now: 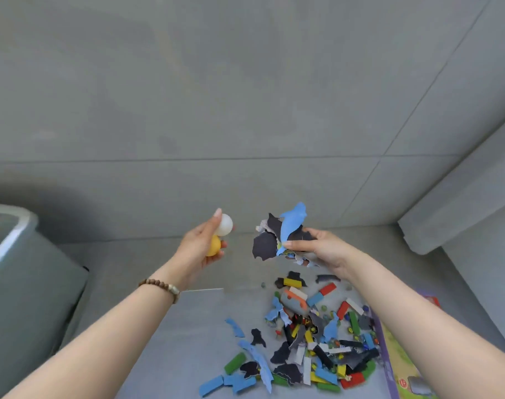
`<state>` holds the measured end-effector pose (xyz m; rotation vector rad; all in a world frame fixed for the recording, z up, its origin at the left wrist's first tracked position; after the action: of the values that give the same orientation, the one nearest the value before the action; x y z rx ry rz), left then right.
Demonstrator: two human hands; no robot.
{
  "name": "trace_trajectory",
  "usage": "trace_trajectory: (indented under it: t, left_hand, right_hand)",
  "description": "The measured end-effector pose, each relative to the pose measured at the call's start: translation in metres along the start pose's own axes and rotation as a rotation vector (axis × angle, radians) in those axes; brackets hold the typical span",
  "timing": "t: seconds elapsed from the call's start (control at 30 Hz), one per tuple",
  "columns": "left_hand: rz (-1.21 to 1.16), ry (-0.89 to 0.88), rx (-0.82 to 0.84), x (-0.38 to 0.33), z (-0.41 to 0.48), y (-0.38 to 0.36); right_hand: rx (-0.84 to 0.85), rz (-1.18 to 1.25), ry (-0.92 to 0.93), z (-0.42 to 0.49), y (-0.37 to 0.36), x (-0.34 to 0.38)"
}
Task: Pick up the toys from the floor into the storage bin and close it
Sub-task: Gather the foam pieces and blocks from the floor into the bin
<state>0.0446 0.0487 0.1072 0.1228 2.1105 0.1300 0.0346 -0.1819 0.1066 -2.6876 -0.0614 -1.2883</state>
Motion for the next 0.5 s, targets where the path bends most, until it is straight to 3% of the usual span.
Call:
trace_trajectory:
  t: [0.23, 0.37, 0.5]
  left_hand:
    - [-0.002, -0.078, -0.383, -0.007, -0.096, 0.245]
    - [-0.057, -0.013, -0.576, 0.05, -0.147, 0.379]
    - [-0.086, 0.063, -0.692, 0.116, -0.172, 0.46]
  right_hand:
    - [0.186, -0.153, 0.099, -0.035, -0.207, 0.065]
    - [0.341, -0.199, 0.081, -0.029, -0.358, 0.053]
    - [0.401, -0.205, 0.03, -0.01, -0.475, 0.019]
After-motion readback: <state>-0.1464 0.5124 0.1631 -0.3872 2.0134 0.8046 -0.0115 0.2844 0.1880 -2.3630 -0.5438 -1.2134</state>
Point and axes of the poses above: each hand's wrist, its own z-axis towards the middle knuckle, its own y-axis out of the back of the hand, x = y × z, the point moved 10 cm from there along z, towards the middle knuckle, and after that the axes turned 15 degrees about z, right-handed, at the moved point
